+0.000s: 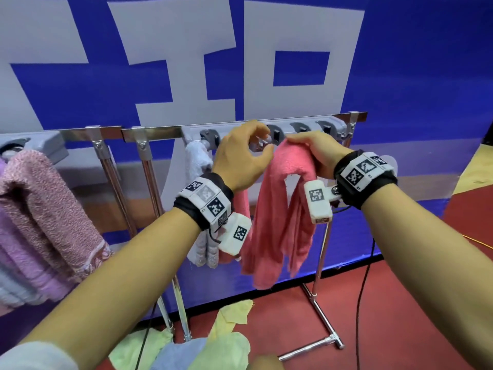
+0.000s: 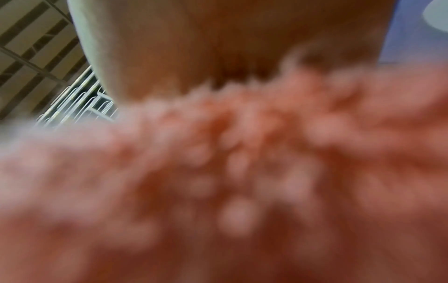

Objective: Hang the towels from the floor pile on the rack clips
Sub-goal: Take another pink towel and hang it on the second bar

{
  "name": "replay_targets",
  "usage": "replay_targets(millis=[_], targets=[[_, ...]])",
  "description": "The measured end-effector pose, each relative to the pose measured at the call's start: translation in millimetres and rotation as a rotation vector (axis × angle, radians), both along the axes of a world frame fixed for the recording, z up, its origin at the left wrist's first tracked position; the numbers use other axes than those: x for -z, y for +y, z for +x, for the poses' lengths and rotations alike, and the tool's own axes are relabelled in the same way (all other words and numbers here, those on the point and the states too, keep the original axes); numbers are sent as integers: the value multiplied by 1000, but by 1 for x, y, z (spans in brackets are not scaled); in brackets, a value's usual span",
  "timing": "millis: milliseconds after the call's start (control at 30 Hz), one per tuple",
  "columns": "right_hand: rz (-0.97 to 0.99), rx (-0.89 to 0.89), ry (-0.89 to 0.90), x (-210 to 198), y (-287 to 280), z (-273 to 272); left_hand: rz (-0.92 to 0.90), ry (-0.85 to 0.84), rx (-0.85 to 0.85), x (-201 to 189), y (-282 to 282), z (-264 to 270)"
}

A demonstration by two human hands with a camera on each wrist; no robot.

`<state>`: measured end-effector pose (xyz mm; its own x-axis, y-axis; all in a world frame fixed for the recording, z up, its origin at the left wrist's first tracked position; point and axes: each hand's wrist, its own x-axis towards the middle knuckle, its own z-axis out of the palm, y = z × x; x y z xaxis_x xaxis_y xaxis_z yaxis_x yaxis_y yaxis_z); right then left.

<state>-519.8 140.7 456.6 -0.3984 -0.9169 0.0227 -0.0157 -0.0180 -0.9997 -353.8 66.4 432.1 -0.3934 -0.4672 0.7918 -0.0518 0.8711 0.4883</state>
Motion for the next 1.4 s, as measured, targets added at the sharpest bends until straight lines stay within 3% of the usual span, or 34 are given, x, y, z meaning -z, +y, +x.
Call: replay_targets(millis=[200,300,633,700,800,867,967,1100,1233,1400], targets=[[25,-36,26,-19,-29,12,-131,-342,-210,5,-11,4],[58,-77,40,-27,-38,14,-107,-441,-237,9,-17,1],[28,16,-8,-50,-61,5,-56,-443,-492,4,-31,-22],[-3,119,153,-50,-71,-6,-79,-462,-533,2,-33,-25],[133,248,831,-44,-73,-20,-111,-509,-549,2,-38,-32],[198,281,1094,-32,-71,-25,-140,-529,-553,5,-39,-40],[77,282,1177,-12,-62,-25,-163,-503,-575,11,-41,-49],[-134,101,1113,14,-48,-23,-205,-488,-560,15,-42,-51],[-33,-13,1272,31,-45,-16,-177,-424,-445,15,-40,-44],[26,83,1285,43,-53,-9,-203,-488,-448,17,-42,-42]])
